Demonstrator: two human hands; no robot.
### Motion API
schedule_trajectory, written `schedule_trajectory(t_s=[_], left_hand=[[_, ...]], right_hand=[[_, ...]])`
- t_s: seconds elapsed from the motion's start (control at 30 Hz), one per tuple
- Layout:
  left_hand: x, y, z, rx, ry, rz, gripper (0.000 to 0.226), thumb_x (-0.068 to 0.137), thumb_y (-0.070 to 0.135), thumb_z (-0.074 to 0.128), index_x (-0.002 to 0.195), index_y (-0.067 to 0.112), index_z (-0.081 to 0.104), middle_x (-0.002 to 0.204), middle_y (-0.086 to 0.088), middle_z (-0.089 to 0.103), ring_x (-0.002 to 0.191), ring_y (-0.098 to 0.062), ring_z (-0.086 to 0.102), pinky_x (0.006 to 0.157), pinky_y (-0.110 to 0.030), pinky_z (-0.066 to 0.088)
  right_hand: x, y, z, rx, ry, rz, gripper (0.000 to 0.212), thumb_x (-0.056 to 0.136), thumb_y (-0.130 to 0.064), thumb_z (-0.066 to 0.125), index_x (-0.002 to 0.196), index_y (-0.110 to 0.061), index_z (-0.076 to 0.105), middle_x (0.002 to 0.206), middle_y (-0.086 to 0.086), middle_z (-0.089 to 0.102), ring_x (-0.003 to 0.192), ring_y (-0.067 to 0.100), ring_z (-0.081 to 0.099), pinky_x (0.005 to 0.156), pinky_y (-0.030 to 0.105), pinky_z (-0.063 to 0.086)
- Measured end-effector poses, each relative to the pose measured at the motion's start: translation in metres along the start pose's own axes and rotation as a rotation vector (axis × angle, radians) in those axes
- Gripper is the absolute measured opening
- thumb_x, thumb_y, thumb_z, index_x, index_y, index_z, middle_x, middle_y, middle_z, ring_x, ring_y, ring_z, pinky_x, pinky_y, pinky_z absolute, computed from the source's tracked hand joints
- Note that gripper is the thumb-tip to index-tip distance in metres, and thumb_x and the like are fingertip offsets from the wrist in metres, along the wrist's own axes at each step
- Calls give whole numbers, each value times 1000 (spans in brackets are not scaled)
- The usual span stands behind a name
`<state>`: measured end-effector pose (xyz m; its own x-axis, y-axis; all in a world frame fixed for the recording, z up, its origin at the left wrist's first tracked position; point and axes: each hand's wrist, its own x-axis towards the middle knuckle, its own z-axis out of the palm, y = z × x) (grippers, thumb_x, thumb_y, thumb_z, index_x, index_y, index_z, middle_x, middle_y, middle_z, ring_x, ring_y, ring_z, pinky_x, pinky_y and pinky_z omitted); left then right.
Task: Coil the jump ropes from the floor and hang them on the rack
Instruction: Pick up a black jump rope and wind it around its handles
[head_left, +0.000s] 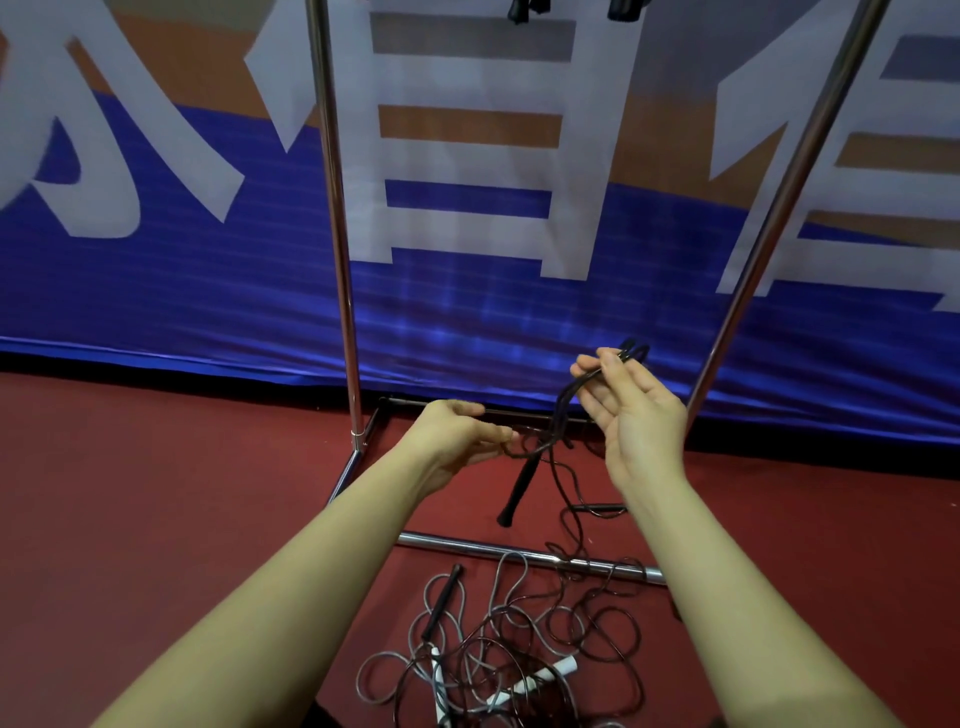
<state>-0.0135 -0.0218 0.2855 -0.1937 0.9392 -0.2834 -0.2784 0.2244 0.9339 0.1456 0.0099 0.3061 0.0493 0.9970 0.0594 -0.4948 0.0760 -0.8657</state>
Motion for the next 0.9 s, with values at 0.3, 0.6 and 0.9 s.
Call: schedule_trajectory(t_s=[0.3, 0.6, 0.9], left_hand=[[11, -4, -3, -134, -87, -42, 18, 94, -8, 44, 89, 0, 59, 67, -6, 58, 40, -4, 47, 38, -16, 40], [10, -11, -22, 533, -209, 323, 24, 87, 23, 66, 65, 15, 68, 53, 9, 53, 50, -2, 42, 52, -14, 33], [13, -15, -15, 613, -218, 402, 19, 90, 12, 63, 107, 12, 72, 103, 5, 70, 92, 6, 62, 88, -6, 41]], right_hand=[[7, -6, -6, 120, -4, 59, 11, 95, -16, 54, 94, -12, 64, 77, 0, 71, 80, 15, 70, 70, 27, 57], [12, -11, -7, 341, 52, 120, 15, 97, -13, 50, 89, -7, 60, 75, 5, 69, 73, 16, 72, 70, 32, 60], [8, -10, 6, 482, 41, 202, 15, 99, -13, 47, 93, -2, 56, 66, 6, 71, 69, 18, 72, 61, 30, 60]])
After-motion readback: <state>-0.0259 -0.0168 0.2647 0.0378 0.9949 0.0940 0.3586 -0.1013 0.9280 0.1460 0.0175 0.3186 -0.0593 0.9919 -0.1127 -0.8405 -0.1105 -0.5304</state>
